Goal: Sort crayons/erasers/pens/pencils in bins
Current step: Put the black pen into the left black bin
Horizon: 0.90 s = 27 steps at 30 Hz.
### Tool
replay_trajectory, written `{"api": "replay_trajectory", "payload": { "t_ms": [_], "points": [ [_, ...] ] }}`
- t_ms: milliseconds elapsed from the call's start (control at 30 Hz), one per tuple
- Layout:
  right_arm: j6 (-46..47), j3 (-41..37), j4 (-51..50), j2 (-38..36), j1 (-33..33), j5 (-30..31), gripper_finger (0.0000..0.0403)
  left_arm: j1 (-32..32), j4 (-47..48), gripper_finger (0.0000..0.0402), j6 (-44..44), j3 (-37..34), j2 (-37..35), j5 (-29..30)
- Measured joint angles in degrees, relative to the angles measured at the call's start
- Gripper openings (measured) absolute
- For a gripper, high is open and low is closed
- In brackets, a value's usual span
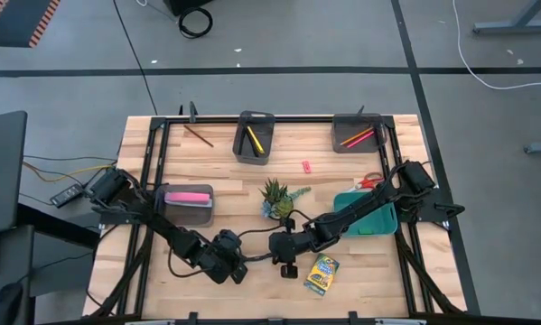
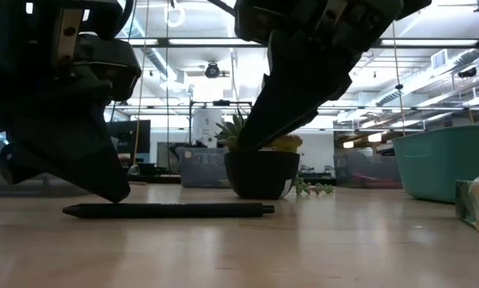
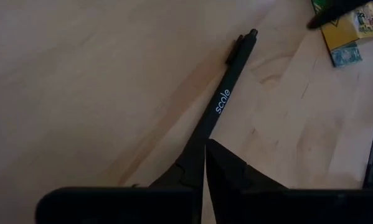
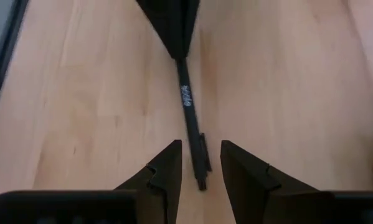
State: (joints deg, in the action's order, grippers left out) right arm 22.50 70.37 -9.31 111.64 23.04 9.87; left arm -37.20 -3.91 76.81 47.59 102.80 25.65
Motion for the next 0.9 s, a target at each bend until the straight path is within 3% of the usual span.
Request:
{"api": "replay_trajectory", "payload": {
  "t_ms": [900],
  "points": [
    [-1.3, -4.3, 8.8, 2.1, 0.3, 0.5, 0.0141, -1.3, -2.5, 0.0008, 1.0, 0.0, 0.0, 0.0]
  ]
}}
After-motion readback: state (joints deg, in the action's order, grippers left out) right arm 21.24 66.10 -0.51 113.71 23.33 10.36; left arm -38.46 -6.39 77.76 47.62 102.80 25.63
